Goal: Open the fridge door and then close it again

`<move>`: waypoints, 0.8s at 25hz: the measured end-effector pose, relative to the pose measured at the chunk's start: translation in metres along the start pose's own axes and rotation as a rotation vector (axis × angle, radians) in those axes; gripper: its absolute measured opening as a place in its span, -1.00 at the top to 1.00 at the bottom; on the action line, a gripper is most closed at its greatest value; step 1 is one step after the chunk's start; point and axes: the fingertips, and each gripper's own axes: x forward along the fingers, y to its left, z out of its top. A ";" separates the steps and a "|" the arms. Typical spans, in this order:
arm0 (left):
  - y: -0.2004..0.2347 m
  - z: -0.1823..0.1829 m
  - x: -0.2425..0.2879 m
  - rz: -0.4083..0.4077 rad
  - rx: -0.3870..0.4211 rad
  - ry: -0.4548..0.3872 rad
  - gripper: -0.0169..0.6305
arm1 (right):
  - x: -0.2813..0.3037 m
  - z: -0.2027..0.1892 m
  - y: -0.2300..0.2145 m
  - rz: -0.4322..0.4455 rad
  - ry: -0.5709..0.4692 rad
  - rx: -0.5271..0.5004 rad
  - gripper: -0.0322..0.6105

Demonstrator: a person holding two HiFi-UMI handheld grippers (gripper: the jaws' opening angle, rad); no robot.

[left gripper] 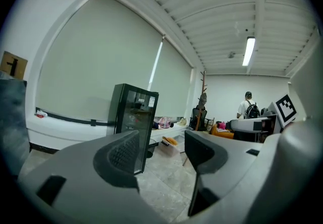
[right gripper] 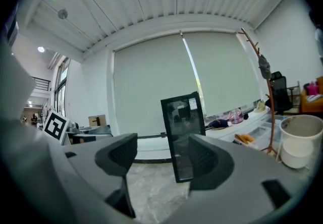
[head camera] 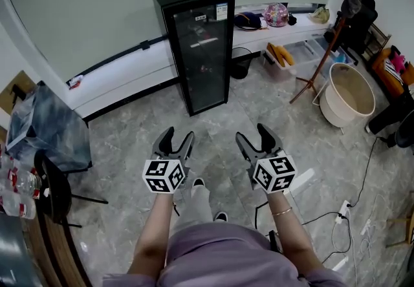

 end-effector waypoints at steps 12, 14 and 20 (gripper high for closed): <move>0.111 0.033 0.144 -0.001 -0.018 -0.005 -0.13 | 0.162 0.018 -0.060 -0.045 0.026 0.019 -0.38; 0.137 0.046 0.171 -0.002 -0.016 -0.007 -0.15 | 0.200 0.029 -0.064 -0.051 0.025 0.024 -0.40; 0.206 0.085 0.241 -0.020 -0.005 -0.028 -0.16 | 0.298 0.054 -0.069 -0.052 0.026 0.014 -0.43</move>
